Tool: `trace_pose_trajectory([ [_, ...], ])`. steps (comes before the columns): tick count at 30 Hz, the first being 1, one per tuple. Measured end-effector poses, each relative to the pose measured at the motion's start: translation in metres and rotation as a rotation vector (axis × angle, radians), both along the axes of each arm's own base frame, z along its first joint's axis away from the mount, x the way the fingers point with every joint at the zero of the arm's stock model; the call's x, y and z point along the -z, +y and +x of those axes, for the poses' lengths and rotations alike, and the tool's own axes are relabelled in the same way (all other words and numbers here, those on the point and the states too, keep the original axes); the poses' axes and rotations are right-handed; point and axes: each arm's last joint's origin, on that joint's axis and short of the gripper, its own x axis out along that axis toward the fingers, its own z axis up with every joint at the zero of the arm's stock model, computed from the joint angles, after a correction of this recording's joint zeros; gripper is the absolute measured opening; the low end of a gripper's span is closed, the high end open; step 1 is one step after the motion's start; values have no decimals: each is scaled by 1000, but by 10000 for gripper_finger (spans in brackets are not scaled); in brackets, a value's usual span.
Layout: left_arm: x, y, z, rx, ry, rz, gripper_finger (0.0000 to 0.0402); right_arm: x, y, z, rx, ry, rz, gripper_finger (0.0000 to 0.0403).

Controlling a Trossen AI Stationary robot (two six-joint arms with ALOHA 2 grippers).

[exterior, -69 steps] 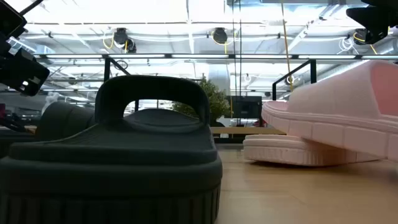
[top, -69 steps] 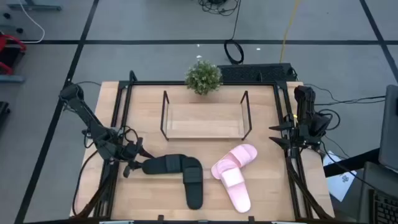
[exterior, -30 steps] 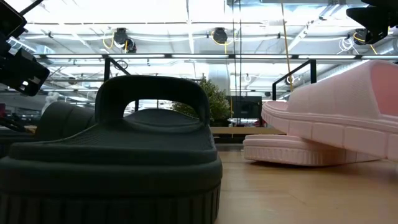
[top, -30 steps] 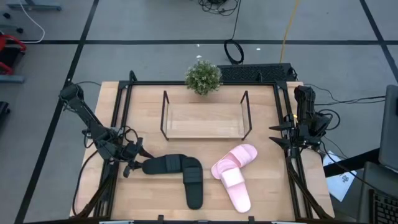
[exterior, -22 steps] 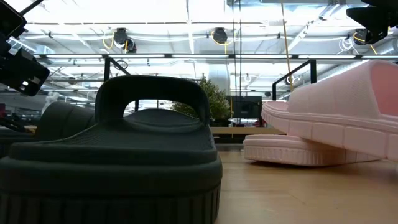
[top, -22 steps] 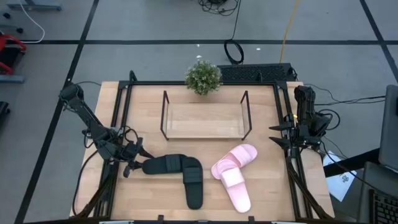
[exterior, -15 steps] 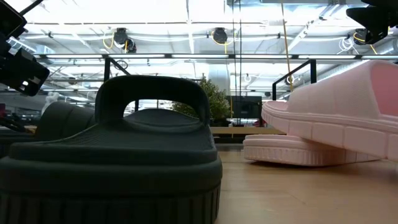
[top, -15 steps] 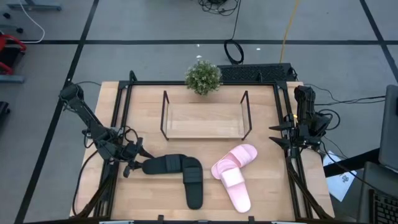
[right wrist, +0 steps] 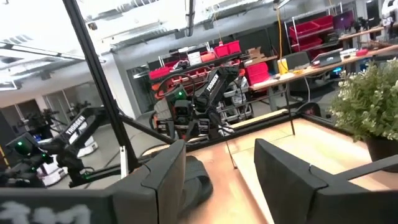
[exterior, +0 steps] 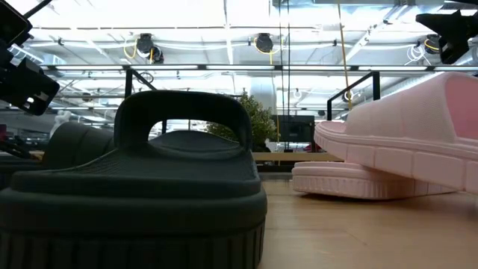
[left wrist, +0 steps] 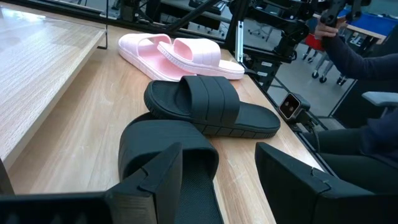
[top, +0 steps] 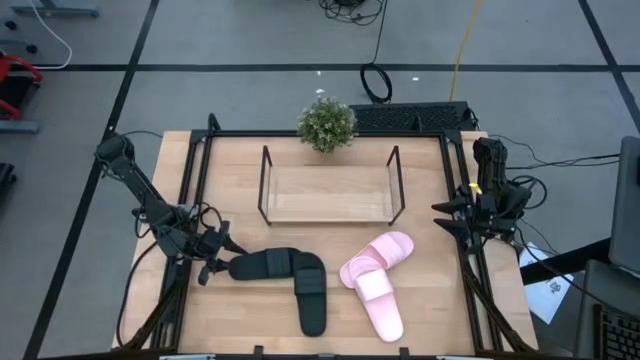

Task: Pick and place slides into the shelf
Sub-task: Put the bottom pink slides on the shelf

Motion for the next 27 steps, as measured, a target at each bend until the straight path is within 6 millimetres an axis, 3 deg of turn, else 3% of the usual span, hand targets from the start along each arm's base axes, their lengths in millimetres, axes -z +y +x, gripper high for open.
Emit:
trace_pose_trajectory([
  [7,-1,1,1,-37,-17,20,198,-1,2,0,-42,-46,-20,183],
  [14,-12,0,2,-53,-94,-76,198,1,20,0,-322,-259,-155,183],
  [25,-23,-1,2,-50,-183,-140,198,17,50,20,-375,-166,-207,183],
  [27,-23,-1,2,-49,-186,-129,198,10,58,25,-427,-180,-237,183],
])
